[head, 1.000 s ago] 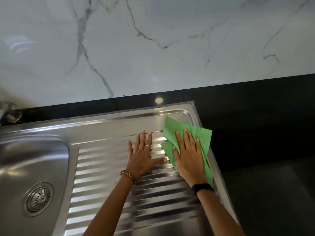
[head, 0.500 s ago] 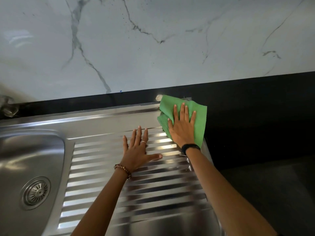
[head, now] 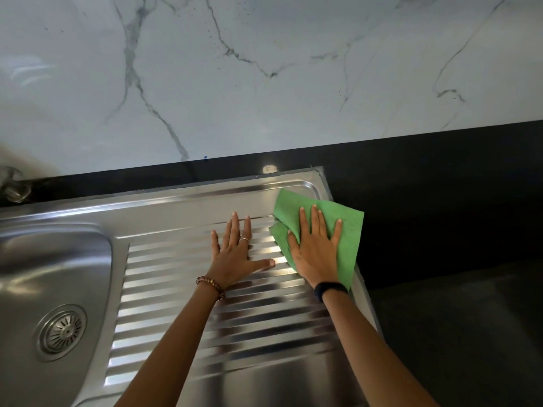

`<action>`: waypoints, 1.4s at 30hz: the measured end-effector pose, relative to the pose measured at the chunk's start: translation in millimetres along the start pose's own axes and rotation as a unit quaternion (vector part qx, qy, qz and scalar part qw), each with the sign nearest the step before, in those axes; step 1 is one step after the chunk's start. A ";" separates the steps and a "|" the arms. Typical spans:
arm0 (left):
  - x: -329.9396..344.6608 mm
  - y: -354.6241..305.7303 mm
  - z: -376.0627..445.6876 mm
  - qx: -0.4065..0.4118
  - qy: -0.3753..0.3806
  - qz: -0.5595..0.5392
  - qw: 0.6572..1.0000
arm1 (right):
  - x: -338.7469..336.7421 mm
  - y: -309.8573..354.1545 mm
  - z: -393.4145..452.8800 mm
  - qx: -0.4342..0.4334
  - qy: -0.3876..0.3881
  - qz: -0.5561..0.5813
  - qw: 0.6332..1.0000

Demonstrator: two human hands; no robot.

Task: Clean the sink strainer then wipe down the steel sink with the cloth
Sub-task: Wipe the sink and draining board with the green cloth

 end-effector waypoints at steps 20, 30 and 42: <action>5.1 182.2 -149.0 -0.140 -0.144 -0.301 0.932 | 18.9 148.3 -9.7 -0.061 0.013 0.023 0.998; -3.0 186.7 -156.1 -0.059 -0.120 -0.332 0.934 | 36.7 314.0 -23.0 -0.207 0.038 0.063 0.976; 6.8 190.1 -155.8 -0.108 -0.130 -0.291 0.942 | 47.8 333.6 -42.8 -0.394 0.073 0.003 0.916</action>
Point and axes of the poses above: each hand's wrist, its own z-axis towards the middle knuckle, its own x-axis out of the palm, y = z × x, the point moved 6 cm from there along z, towards the middle knuckle, and after that the axes turned 10 degrees about y, right-handed, at the moved point
